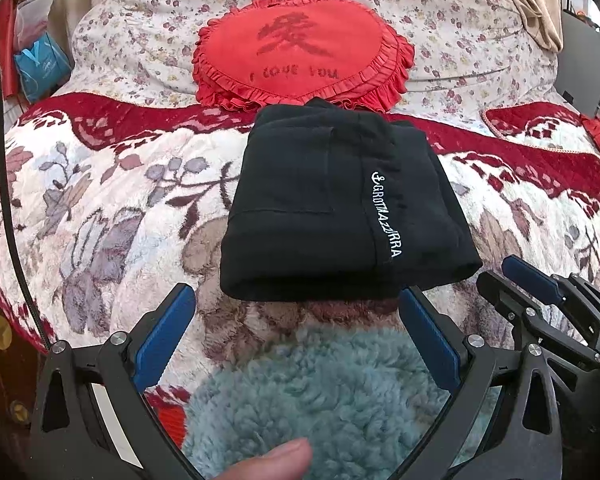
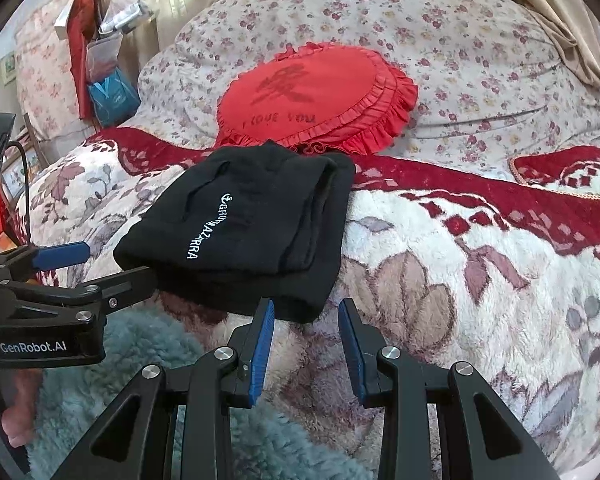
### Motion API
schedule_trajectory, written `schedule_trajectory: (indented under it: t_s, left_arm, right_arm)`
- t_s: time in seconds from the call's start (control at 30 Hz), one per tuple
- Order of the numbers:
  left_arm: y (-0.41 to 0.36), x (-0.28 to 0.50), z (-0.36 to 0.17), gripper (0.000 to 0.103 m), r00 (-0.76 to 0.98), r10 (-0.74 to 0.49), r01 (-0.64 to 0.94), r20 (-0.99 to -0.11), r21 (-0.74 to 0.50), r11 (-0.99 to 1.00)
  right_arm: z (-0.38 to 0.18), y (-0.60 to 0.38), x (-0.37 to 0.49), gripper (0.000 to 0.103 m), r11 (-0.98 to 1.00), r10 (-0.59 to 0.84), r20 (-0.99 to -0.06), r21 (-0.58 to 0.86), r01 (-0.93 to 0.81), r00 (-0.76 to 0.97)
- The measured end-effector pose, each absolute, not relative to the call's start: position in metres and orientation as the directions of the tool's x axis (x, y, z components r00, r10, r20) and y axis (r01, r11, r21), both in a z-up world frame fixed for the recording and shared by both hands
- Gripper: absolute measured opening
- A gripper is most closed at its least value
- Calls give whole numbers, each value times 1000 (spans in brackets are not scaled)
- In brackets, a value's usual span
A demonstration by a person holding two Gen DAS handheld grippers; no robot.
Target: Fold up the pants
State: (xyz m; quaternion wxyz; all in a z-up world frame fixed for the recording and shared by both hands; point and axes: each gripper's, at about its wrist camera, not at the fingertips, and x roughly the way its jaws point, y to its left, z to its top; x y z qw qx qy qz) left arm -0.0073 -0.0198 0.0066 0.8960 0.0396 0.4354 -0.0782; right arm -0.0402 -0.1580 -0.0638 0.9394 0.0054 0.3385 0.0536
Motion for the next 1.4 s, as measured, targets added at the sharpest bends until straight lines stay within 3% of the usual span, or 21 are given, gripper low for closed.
schedule_trajectory:
  t_s: [1.4]
  left_arm:
    - [-21, -7, 1, 102, 590, -123, 188, -798, -13, 982]
  right_arm:
    - [-71, -155, -39, 32, 995, 87, -660, 20, -97, 747]
